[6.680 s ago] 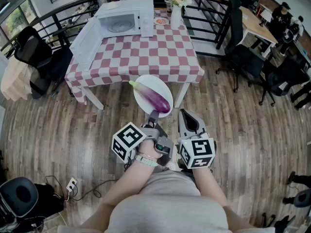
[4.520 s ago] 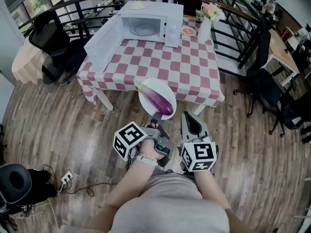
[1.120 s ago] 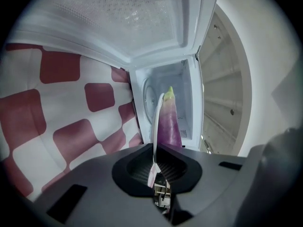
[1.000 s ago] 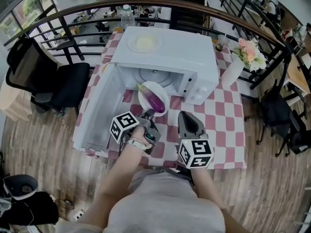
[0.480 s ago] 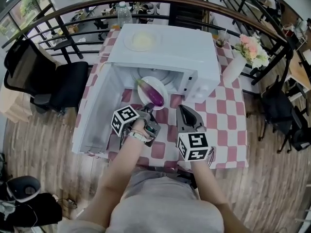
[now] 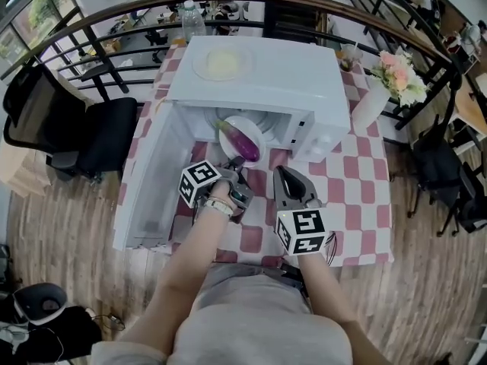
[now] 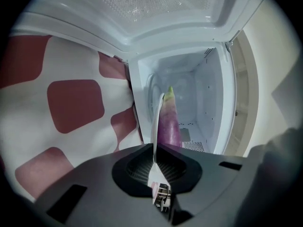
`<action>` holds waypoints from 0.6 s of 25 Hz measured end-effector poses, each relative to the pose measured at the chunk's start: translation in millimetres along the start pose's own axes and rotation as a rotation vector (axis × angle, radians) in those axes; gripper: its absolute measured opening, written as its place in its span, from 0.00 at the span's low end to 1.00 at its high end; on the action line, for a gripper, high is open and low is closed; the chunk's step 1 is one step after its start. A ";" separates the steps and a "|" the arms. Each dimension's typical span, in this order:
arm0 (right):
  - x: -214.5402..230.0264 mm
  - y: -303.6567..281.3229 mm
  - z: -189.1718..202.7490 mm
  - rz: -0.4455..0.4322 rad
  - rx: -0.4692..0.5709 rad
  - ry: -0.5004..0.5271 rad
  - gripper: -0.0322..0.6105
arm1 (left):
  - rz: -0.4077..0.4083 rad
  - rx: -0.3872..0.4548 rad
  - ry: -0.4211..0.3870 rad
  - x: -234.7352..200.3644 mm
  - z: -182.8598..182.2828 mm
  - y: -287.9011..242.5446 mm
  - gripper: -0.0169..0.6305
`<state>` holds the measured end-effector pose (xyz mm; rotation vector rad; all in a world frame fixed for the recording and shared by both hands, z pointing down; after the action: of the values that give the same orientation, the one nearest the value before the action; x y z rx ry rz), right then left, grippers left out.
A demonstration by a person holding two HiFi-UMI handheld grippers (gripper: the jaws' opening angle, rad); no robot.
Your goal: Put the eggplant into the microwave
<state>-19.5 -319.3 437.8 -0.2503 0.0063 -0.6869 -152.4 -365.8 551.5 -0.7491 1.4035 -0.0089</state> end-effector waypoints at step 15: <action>3.6 -28.3 7.2 0.009 -0.047 0.021 0.09 | 0.009 -0.030 0.043 -3.8 -11.1 -26.9 0.05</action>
<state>-33.9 -341.0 451.6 -0.2881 0.0438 -0.6810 -151.7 -390.2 567.8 -0.7715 1.4508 0.0029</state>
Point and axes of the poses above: the fingertips, and each gripper's own axes: y backward along the fingers, x to its right, z out of its underside, the point moved 3 cm from there along y, backward along the fingers, and after that the axes turned 7 degrees about -z, right-handed, at the moved point
